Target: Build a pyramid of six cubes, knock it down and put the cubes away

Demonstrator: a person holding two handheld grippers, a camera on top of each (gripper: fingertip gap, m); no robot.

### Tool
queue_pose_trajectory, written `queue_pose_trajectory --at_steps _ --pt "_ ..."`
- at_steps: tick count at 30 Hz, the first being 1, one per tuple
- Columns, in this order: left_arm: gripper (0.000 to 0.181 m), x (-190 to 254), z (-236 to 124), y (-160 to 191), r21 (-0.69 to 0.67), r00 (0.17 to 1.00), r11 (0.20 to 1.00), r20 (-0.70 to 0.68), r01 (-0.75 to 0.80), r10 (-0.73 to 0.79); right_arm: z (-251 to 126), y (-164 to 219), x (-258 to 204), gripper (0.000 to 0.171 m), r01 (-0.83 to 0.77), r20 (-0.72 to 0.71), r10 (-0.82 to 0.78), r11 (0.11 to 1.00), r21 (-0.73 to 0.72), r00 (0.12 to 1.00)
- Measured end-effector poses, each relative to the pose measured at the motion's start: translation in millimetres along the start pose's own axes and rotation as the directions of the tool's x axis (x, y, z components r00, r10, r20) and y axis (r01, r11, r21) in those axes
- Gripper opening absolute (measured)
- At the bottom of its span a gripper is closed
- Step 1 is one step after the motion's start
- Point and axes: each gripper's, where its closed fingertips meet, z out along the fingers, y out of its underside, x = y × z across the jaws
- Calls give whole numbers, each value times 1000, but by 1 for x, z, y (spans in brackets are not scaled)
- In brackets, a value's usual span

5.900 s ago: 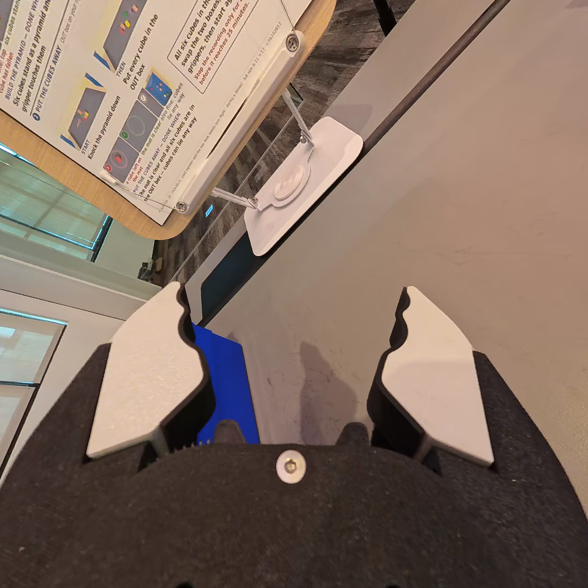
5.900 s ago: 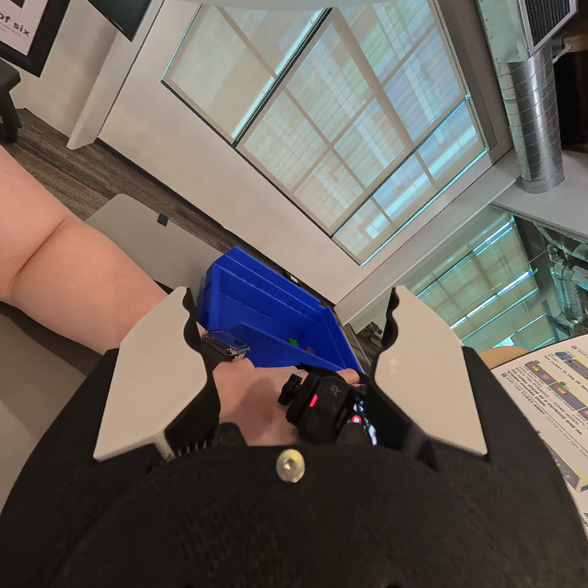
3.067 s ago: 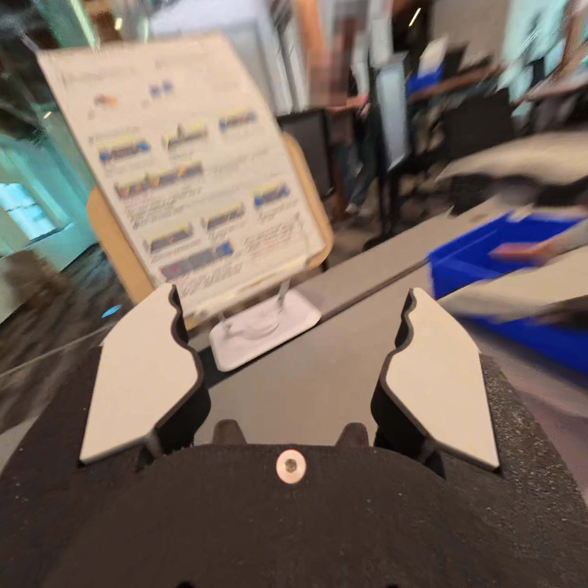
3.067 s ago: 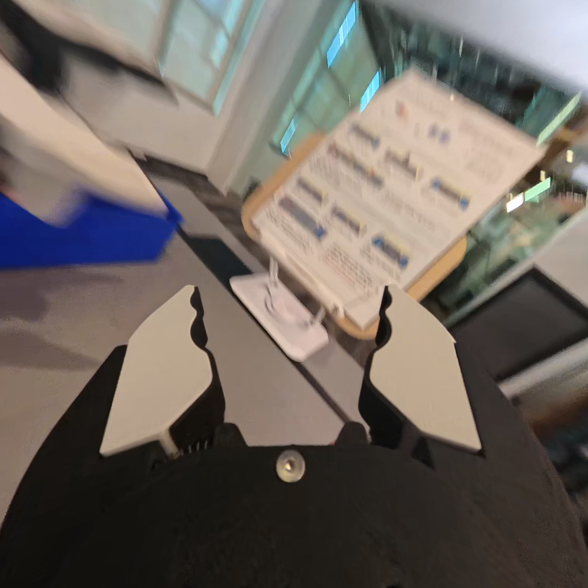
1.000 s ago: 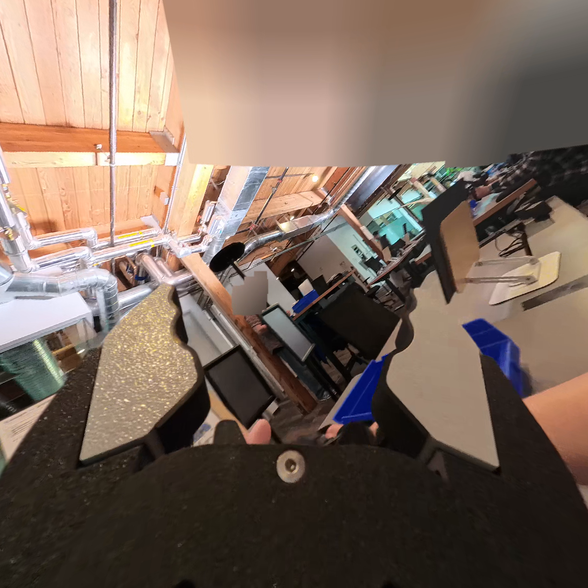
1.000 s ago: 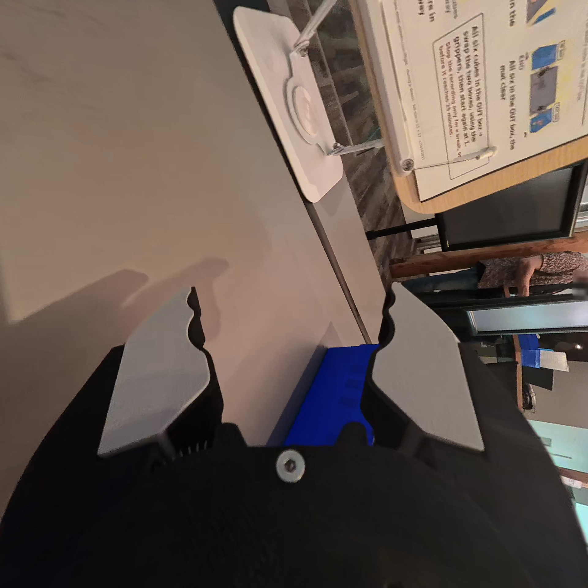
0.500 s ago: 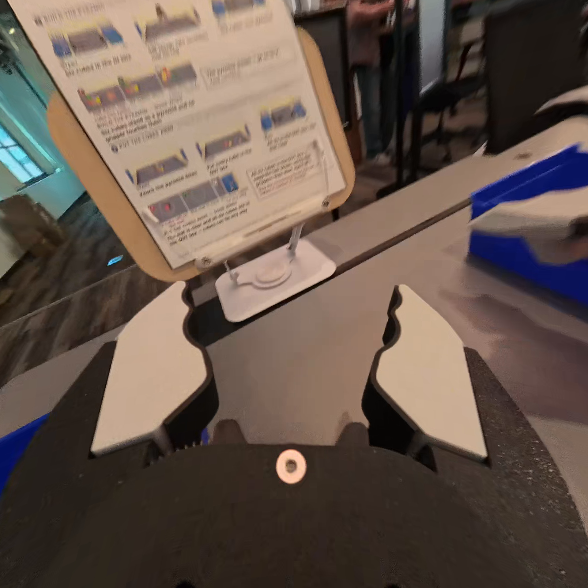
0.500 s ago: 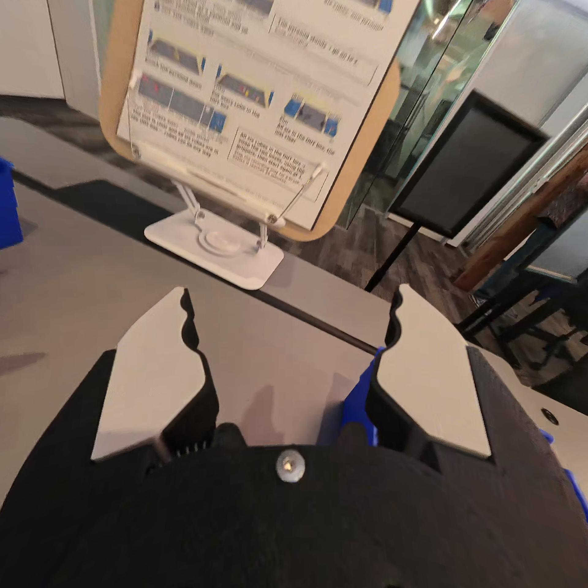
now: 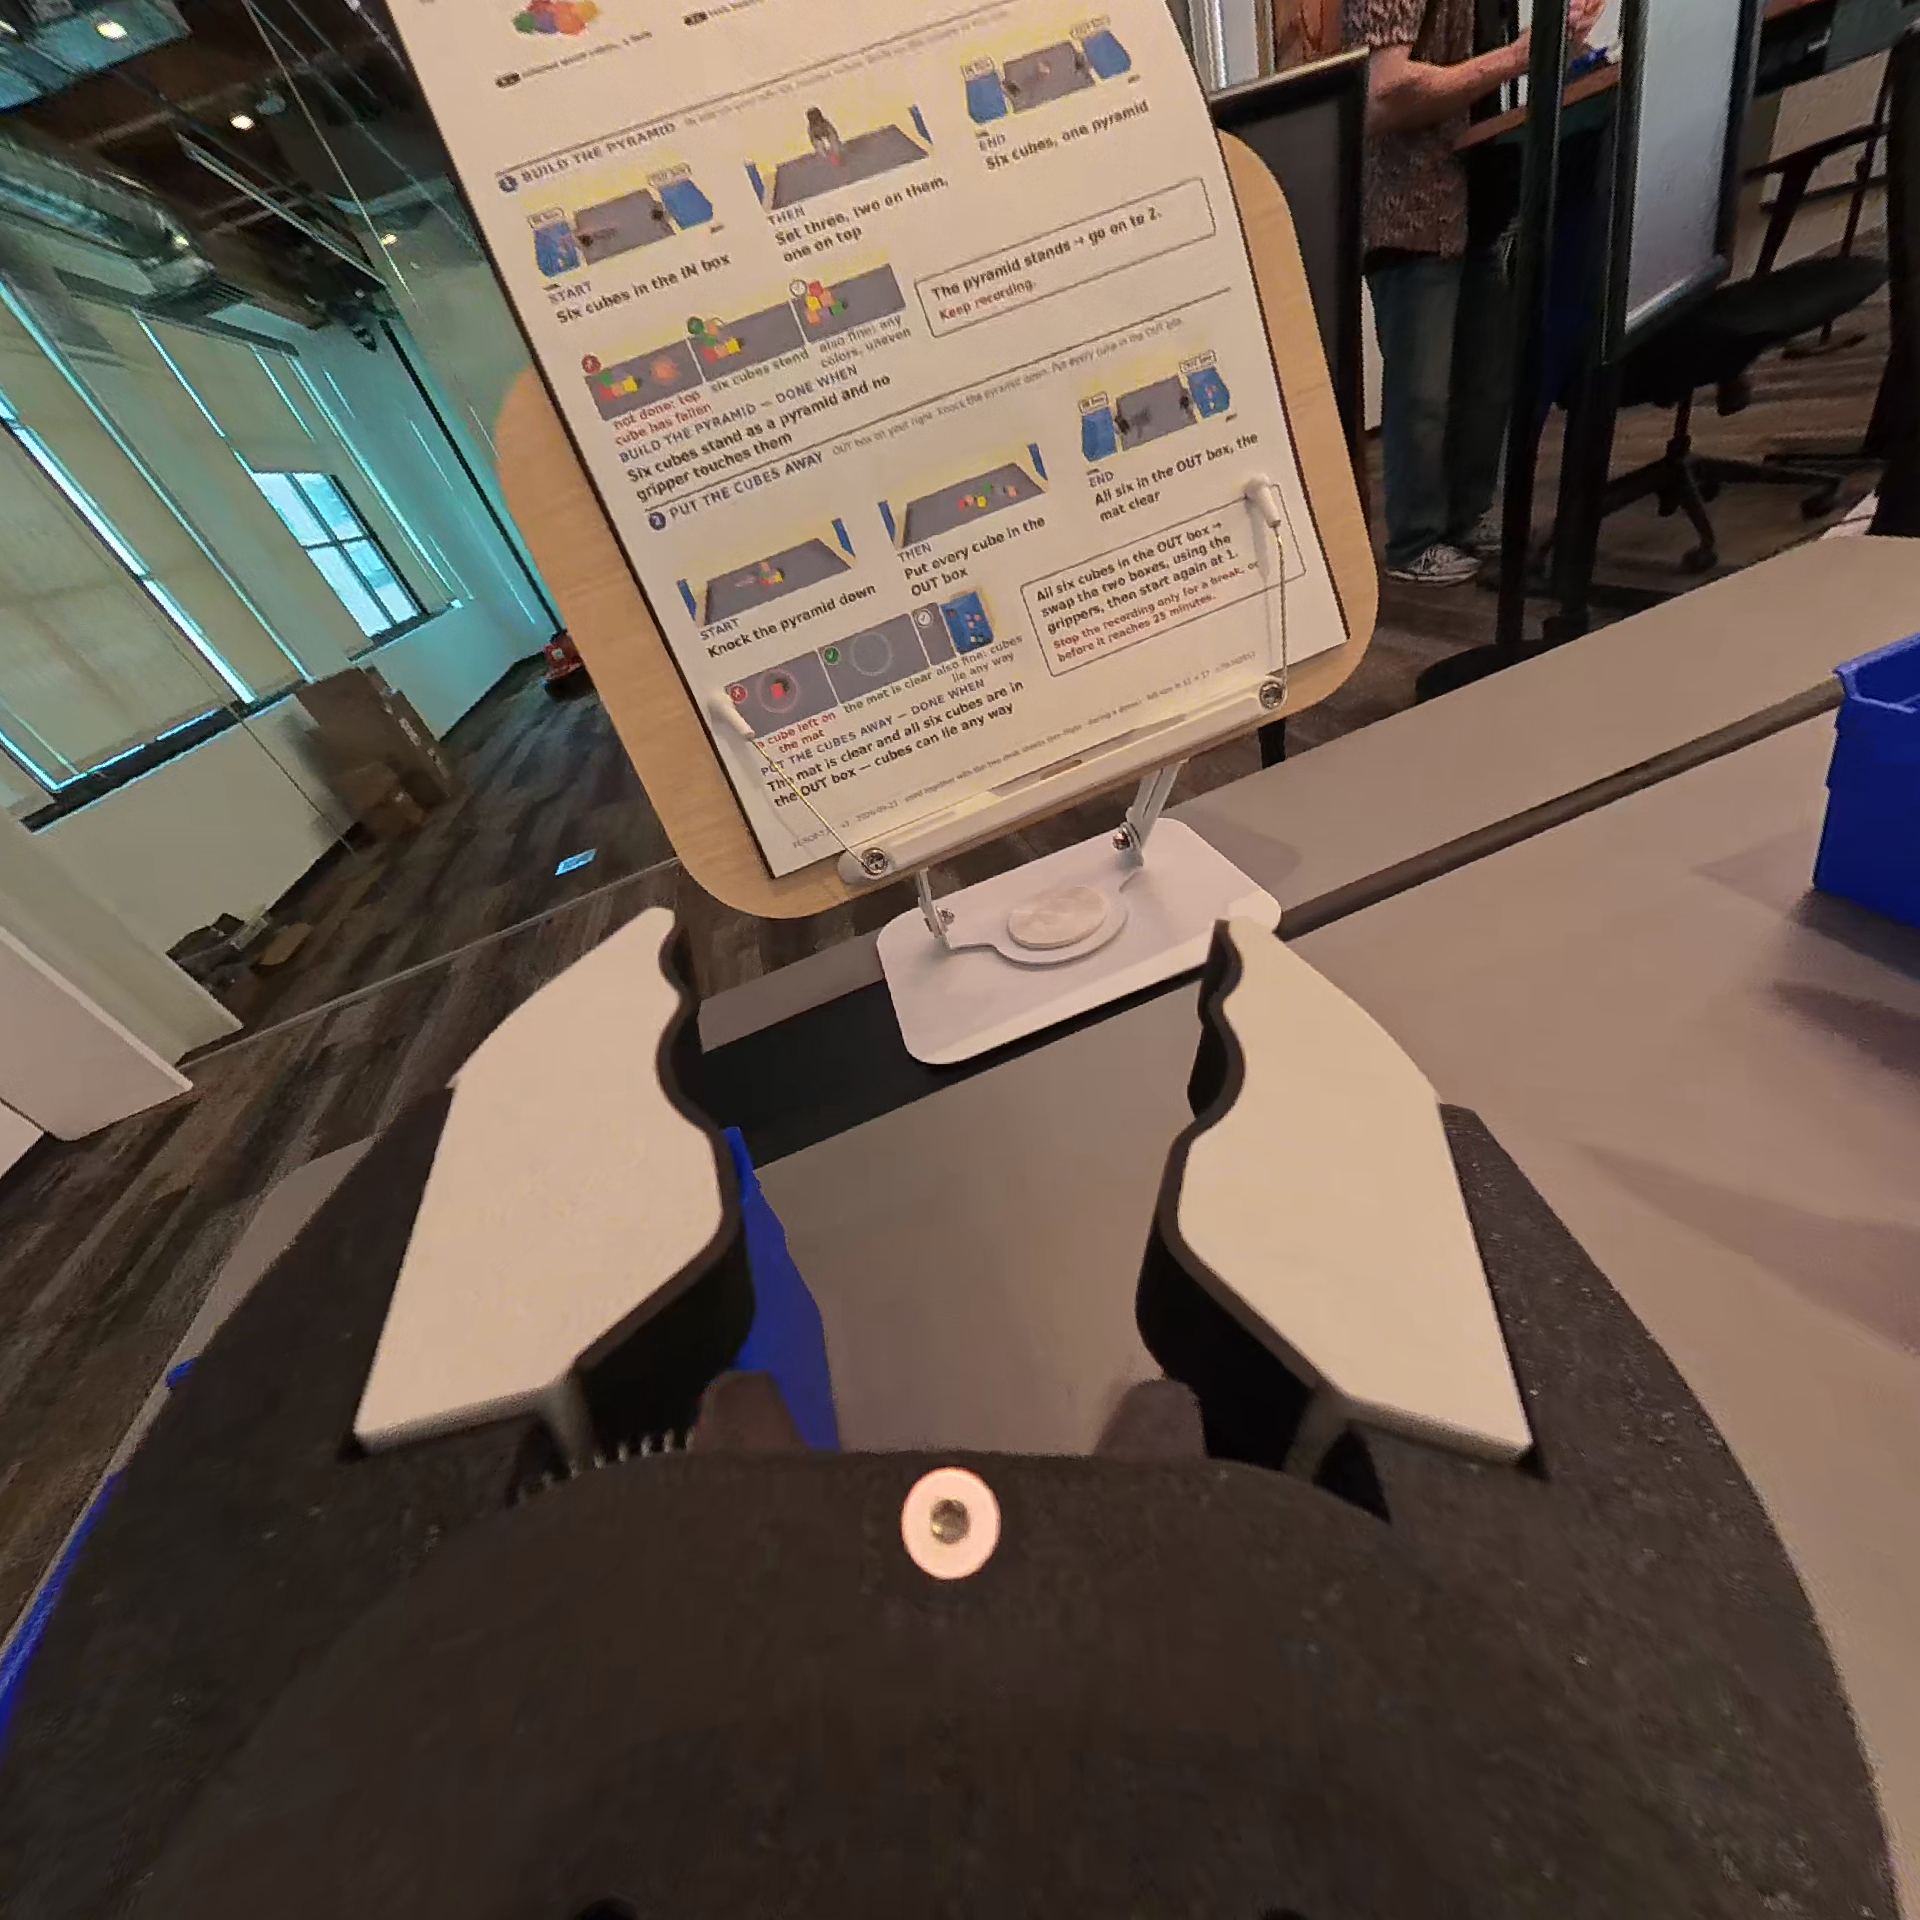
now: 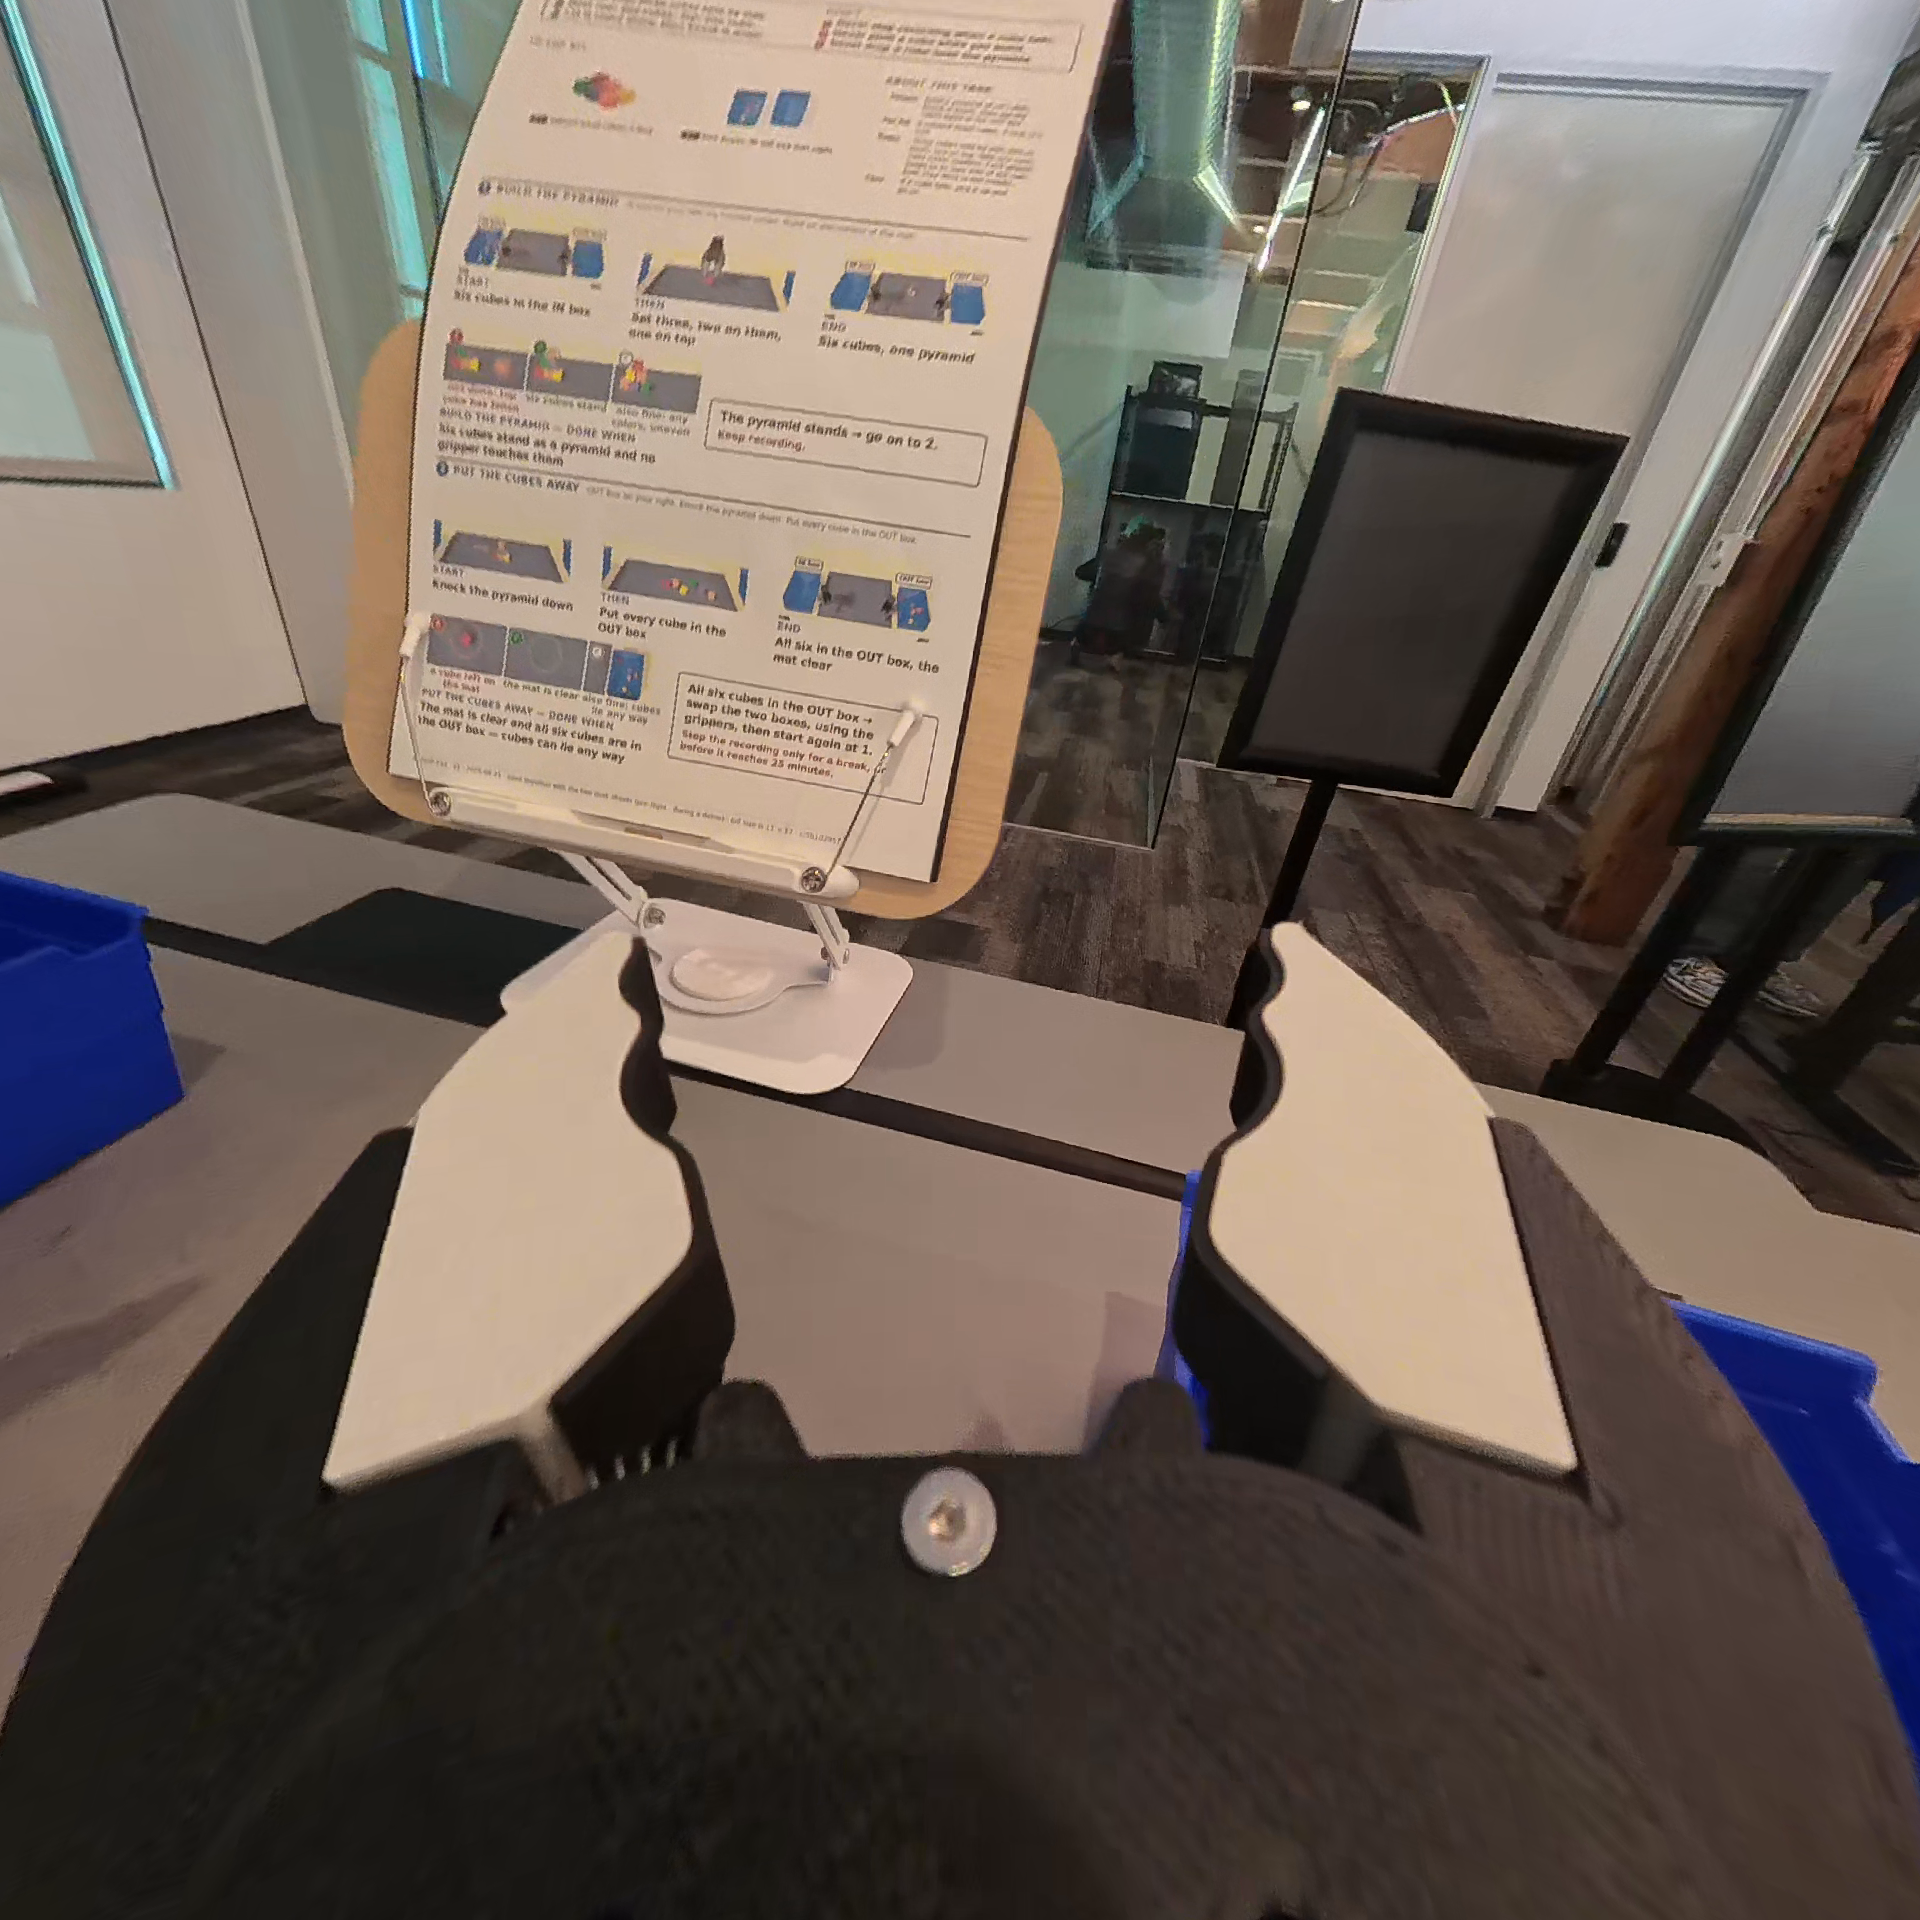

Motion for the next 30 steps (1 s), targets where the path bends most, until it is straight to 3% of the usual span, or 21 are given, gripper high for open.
queue_pose_trajectory --at_steps 9,15,30 --pt "90 -18 -4 -3 48 993 994 61 95 -98 -1 5 13 102 -175 17 175 984 -16 984" --pt "94 -39 -3 9 20 975 988 160 155 -157 2 11 20 102 -189 12 190 981 -42 982" --pt "94 -42 -2 14 2 972 983 151 182 -180 9 26 -2 101 -107 65 114 989 -105 991"
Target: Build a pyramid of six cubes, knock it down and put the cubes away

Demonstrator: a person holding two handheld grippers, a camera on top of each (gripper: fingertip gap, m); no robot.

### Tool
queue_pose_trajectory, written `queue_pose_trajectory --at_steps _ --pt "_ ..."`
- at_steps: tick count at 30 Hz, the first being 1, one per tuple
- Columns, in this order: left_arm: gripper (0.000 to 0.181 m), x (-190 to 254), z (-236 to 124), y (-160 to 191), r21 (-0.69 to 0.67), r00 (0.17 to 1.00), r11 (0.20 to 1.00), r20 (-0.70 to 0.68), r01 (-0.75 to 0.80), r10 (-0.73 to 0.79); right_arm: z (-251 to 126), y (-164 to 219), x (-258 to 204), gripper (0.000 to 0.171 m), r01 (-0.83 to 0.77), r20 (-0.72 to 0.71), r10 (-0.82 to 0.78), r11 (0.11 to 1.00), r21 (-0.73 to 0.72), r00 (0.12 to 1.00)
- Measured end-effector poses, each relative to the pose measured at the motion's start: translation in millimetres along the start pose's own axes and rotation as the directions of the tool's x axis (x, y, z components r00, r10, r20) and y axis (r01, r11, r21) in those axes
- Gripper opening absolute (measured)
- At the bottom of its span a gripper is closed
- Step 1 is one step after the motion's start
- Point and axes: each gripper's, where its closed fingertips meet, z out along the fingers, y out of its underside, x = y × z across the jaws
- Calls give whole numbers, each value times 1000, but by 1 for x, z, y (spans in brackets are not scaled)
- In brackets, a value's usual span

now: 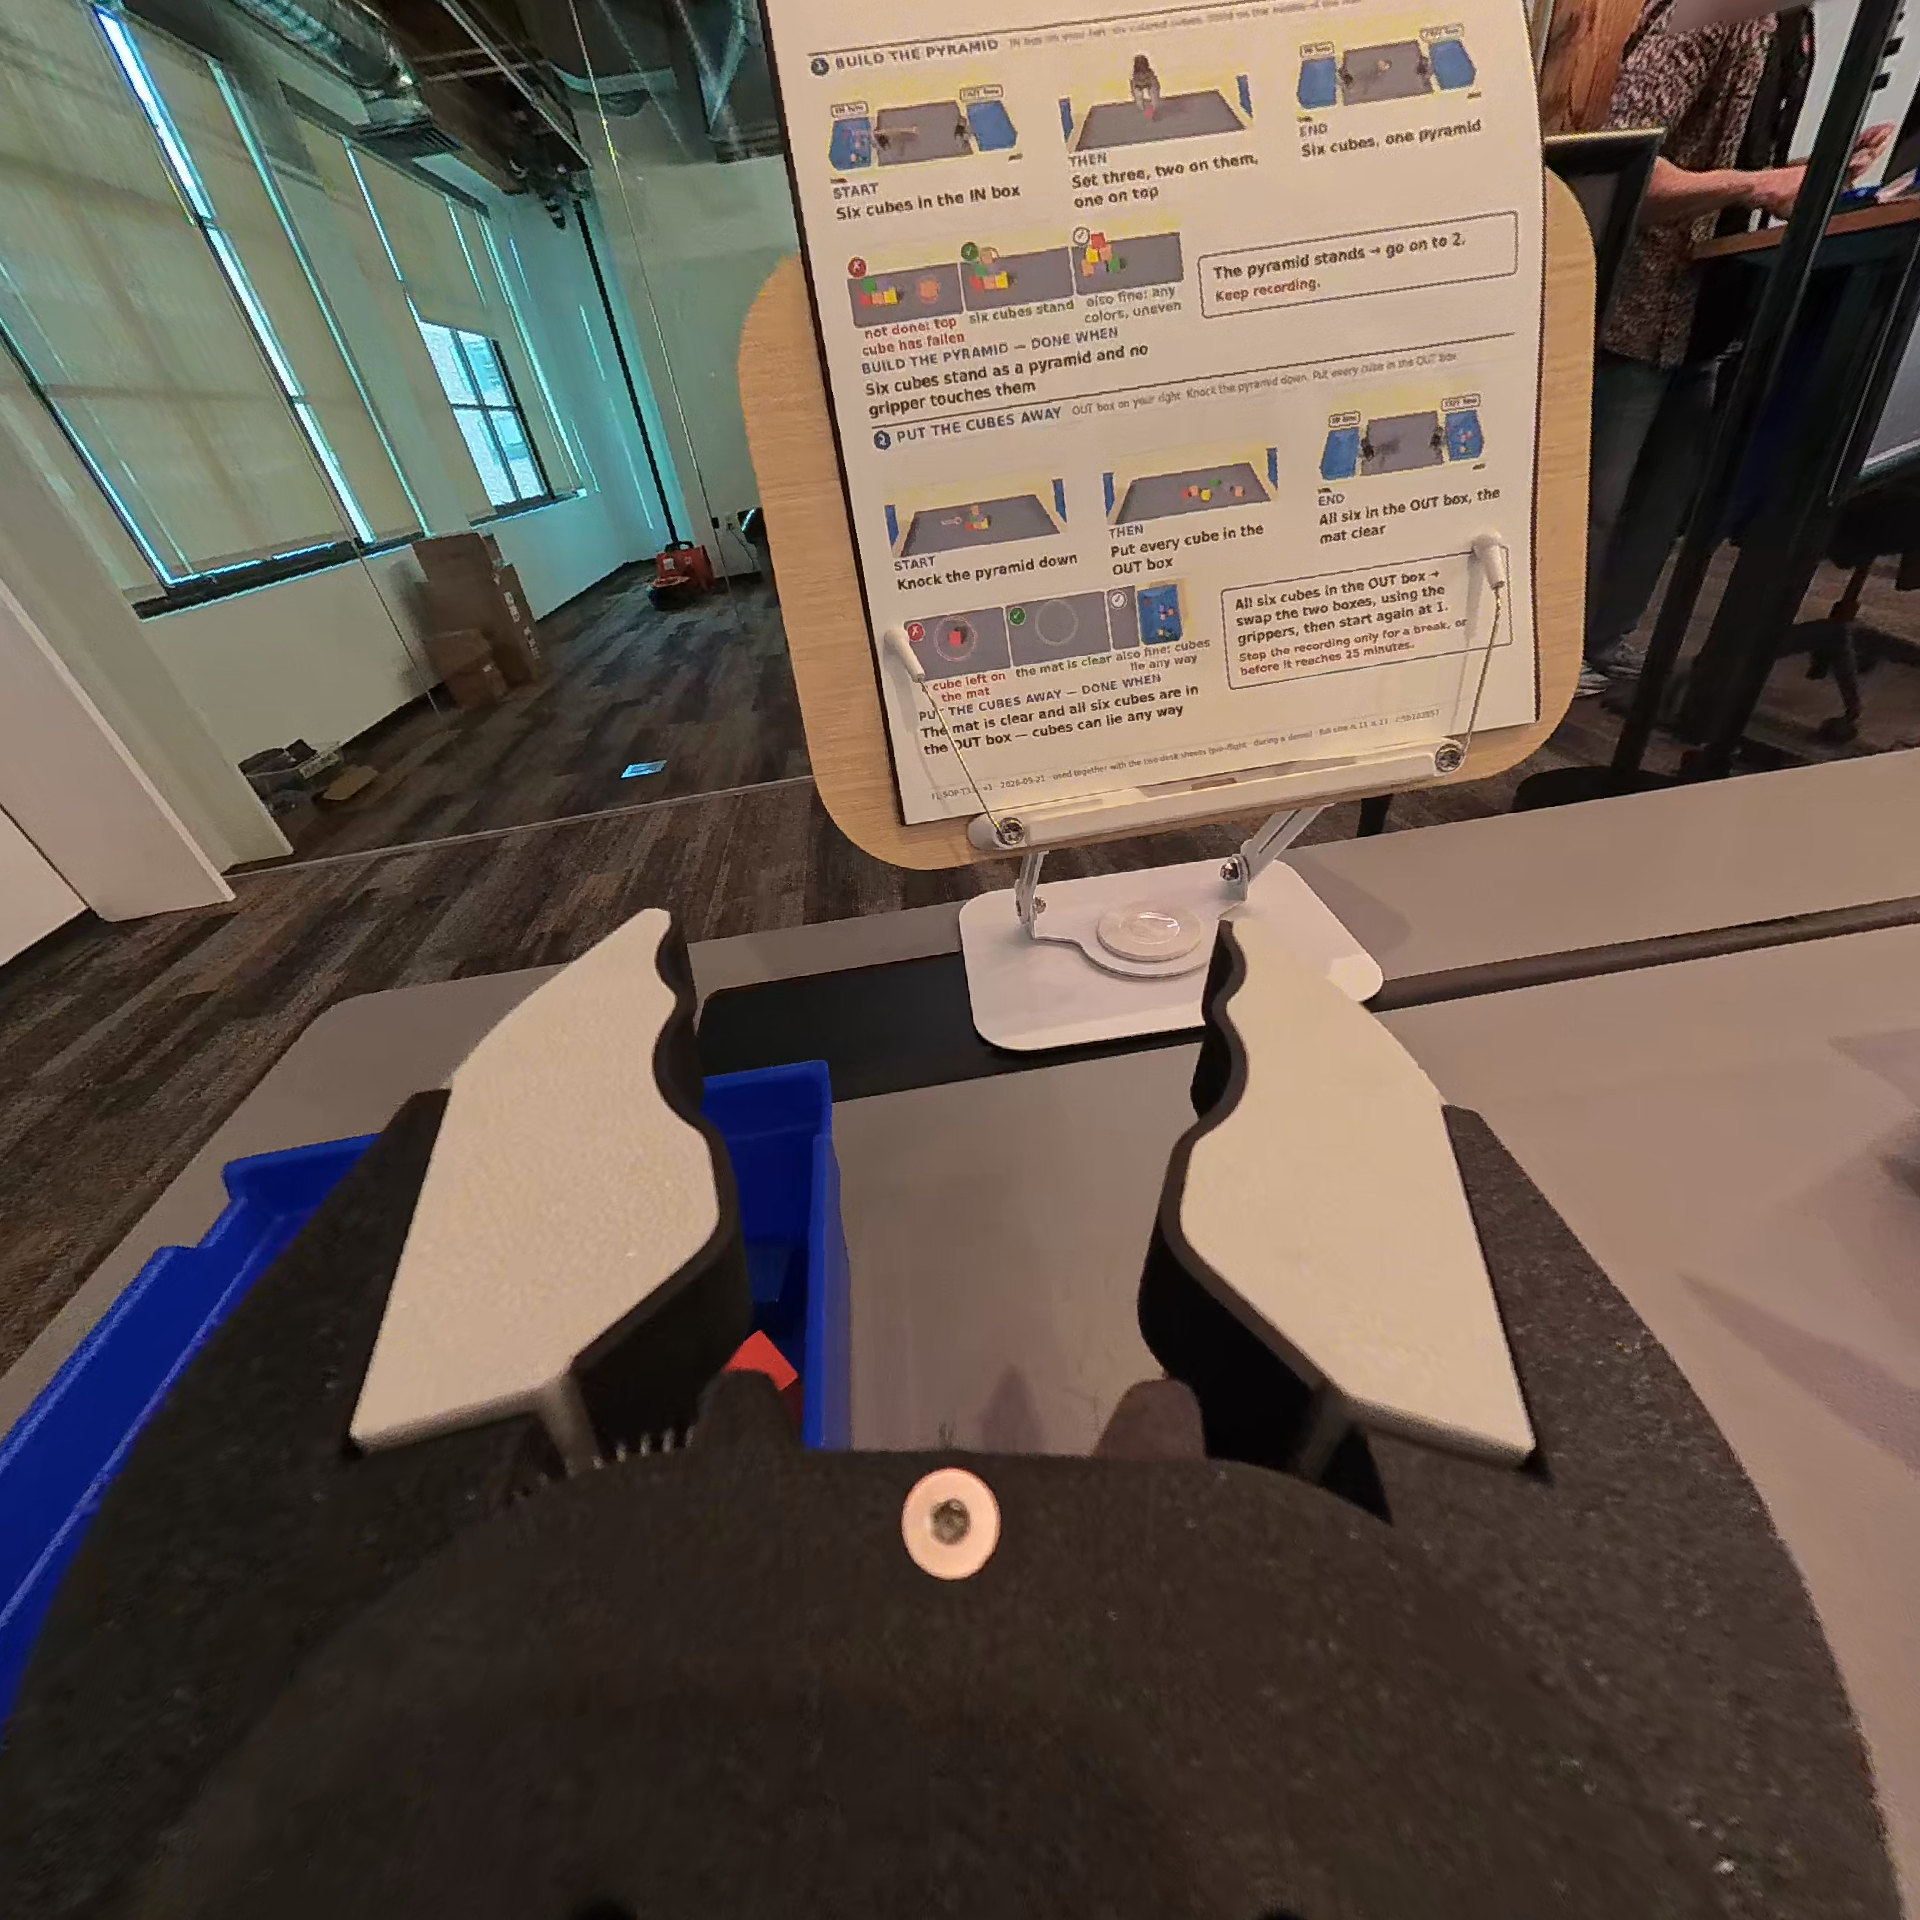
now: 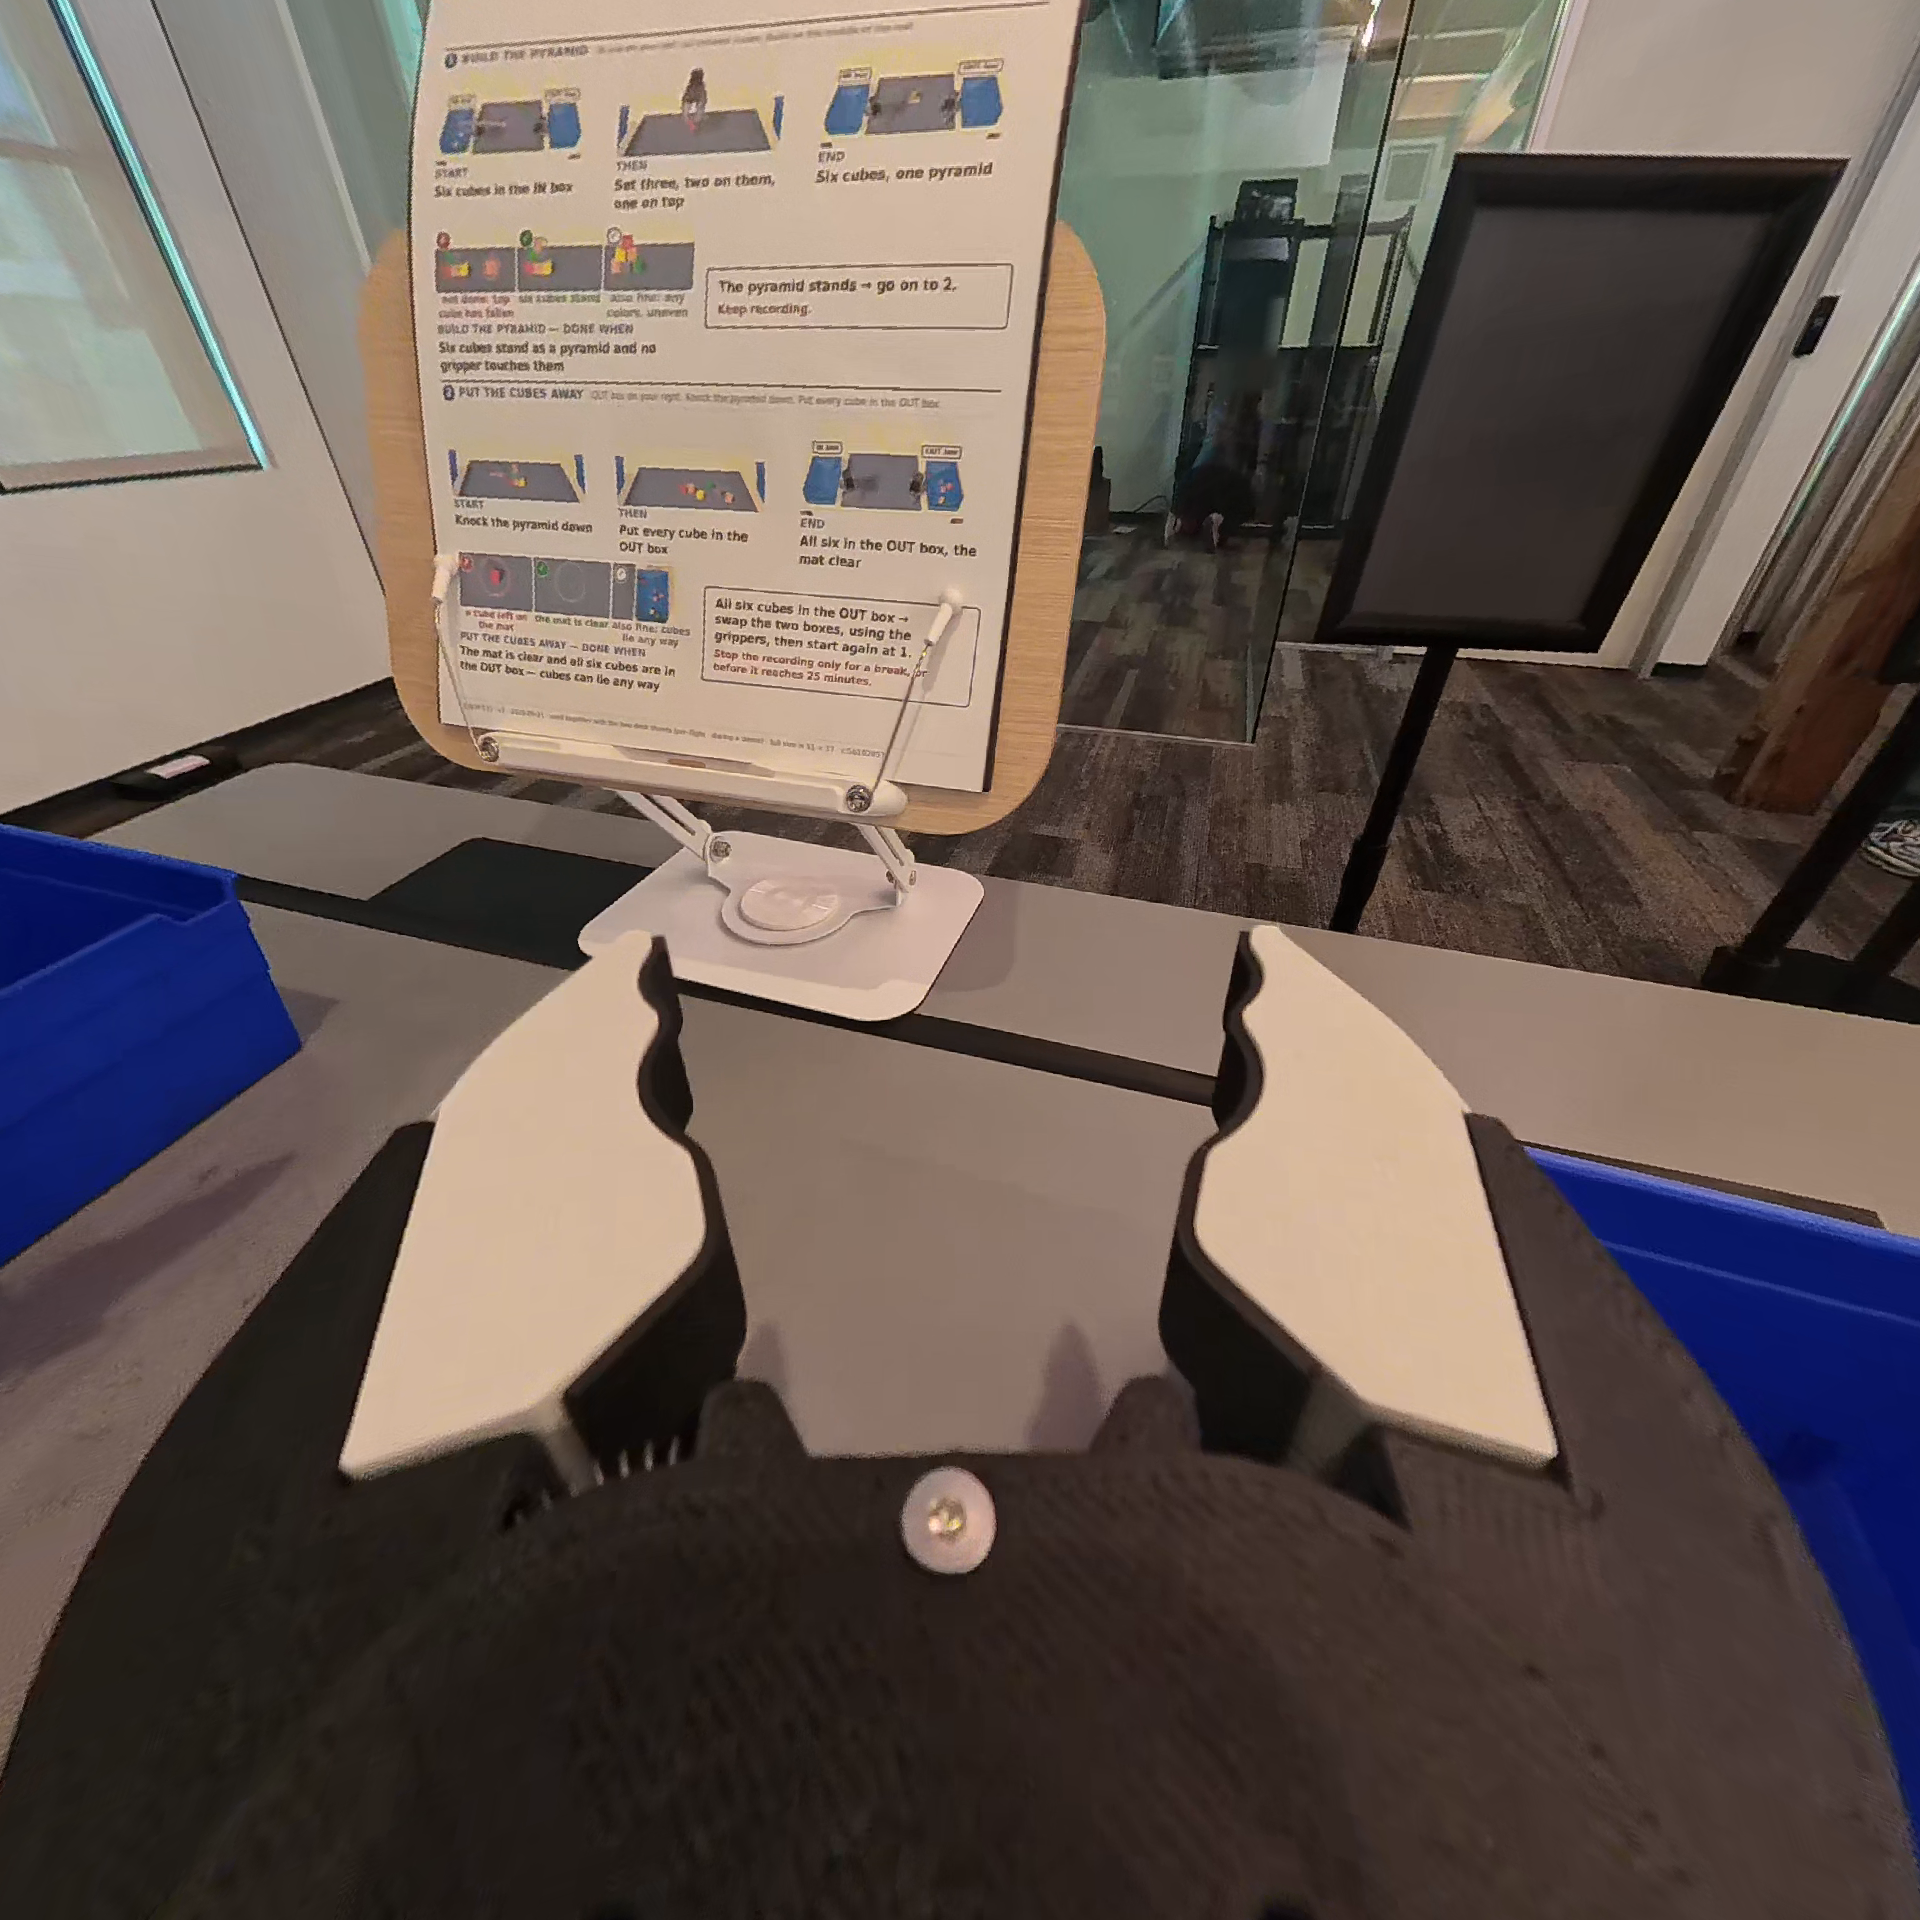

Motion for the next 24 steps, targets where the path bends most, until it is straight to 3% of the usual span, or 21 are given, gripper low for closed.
queue_pose_trajectory --at_steps 11,24 --pt "92 -13 -5 -15 19 999 999 -28 33 -32 8 16 -13 97 53 63 -49 996 -69 997" --pt "83 -95 -45 -63 98 993 988 10 118 -120 2 10 -18 91 81 121 -70 993 -87 990"
